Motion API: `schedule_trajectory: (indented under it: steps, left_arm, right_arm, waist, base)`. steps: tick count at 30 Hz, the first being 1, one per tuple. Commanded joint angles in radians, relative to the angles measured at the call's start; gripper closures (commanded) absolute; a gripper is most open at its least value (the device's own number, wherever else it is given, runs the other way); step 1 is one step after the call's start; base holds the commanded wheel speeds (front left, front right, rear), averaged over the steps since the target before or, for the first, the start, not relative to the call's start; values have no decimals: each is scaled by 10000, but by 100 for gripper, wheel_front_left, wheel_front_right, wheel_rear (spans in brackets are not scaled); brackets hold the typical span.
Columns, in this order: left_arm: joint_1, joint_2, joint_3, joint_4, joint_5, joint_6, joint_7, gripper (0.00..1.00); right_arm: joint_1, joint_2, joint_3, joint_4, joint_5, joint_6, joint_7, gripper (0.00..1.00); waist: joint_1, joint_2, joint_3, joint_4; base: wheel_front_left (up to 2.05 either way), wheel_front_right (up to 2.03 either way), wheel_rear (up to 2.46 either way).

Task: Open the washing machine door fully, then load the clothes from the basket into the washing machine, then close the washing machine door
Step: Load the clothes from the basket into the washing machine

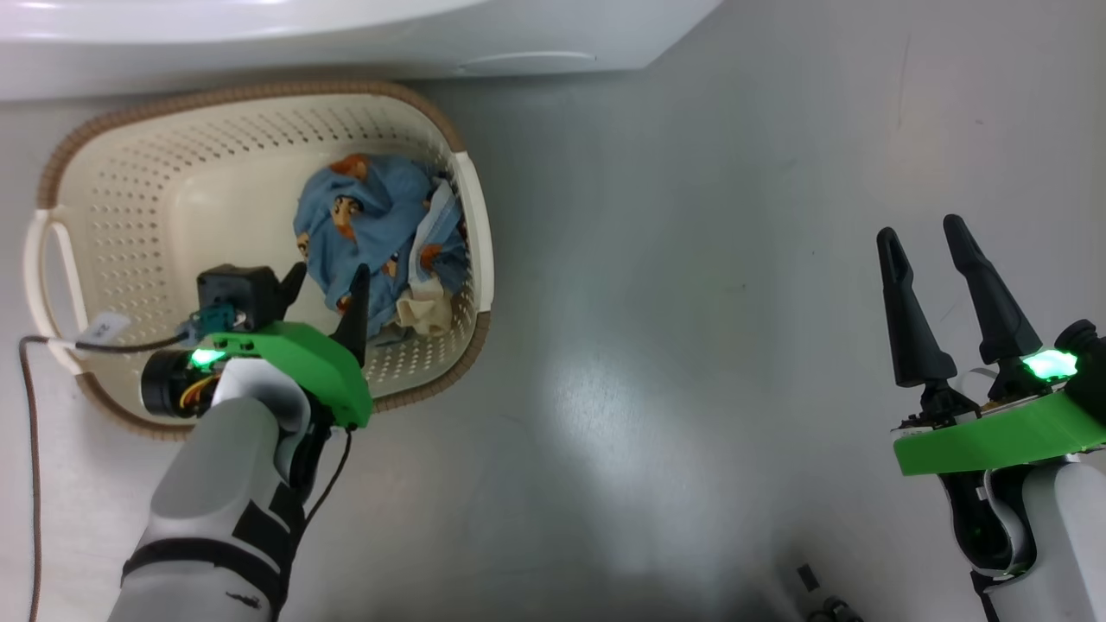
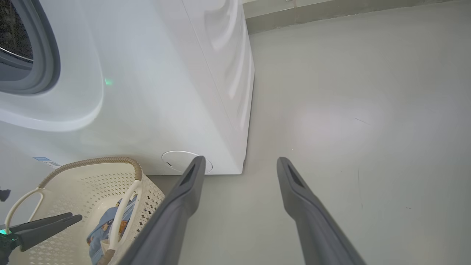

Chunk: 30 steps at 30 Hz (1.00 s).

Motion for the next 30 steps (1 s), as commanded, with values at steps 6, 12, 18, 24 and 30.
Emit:
schedule_trajectory:
  steps: [6, 12, 18, 24, 30]
  left_arm:
    - [-531, 289, -1302, 501, -1115, -14, -63, 0]
    - [-854, 460, -2572, 529, -2139, -15, -63, 0]
    - [-1213, 823, -3550, 564, -3123, -15, -63, 0]
    - [-1340, 982, -4424, 579, -4012, -15, -63, 0]
    - [-1465, 1260, -5531, 425, -5125, -15, -25, 92]
  right_arm:
    - [135, -296, 154, -484, -207, 16, -118, 0]
    - [127, -325, 204, -646, -244, 16, -118, 0]
    - [250, -324, 180, -807, -303, 16, -118, 0]
    - [326, -319, 156, -917, -331, 16, -118, 0]
    - [399, -313, 135, -1005, -373, 16, -118, 0]
  waist:
    - [0, -1, 867, 65]
    - [0, -1, 1114, -22]
    - [0, -1, 1274, -173]
    - [0, -1, 1315, -287]
    - [0, -1, 1288, -345]
  base:
    - [0, 0, 0]
    - [0, 0, 0]
    - [0, 0, 0]
    - [0, 0, 0]
    - [0, 0, 0]
